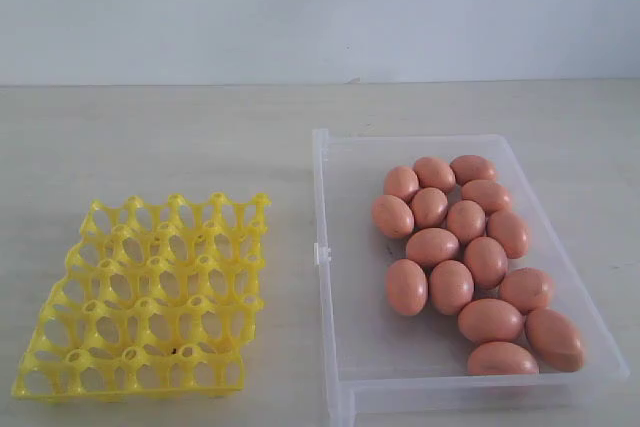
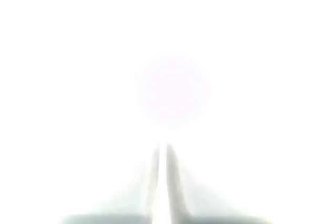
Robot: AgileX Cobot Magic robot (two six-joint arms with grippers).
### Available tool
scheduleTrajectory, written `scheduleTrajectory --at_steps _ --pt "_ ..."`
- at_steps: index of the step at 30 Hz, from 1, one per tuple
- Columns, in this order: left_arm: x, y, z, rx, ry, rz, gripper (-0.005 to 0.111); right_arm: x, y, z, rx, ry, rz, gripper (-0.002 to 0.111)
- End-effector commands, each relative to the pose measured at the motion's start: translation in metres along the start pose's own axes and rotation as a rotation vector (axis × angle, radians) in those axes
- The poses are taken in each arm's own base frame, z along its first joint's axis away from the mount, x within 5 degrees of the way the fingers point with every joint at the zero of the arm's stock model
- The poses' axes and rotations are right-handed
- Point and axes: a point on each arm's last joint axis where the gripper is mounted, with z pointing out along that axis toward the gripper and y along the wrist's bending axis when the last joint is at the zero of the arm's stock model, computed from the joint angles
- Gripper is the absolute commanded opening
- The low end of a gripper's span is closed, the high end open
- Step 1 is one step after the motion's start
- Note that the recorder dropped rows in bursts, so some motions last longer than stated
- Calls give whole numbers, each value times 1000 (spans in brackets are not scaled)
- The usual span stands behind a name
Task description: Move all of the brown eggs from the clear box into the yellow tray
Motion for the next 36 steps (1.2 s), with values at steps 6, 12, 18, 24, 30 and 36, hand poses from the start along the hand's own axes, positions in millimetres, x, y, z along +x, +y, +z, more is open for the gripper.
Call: scheduleTrajectory --at_steps 6,12,18,24,30,36 --pt "-2 0 0 0 -17 -18 4 19 14 6 -126 254 219 1" --pt "-2 0 0 0 -17 -18 4 40 18 36 -146 586 246 1" --pt "-2 0 0 0 -17 -18 4 52 49 78 -595 788 237 0" --pt "-2 0 0 0 -19 -18 4 68 56 129 -776 898 250 0" --pt "-2 0 0 0 -19 -18 4 103 72 158 -858 1076 83 0" --pt "-1 0 0 0 -14 -18 4 130 114 185 -1031 951 -290 1"
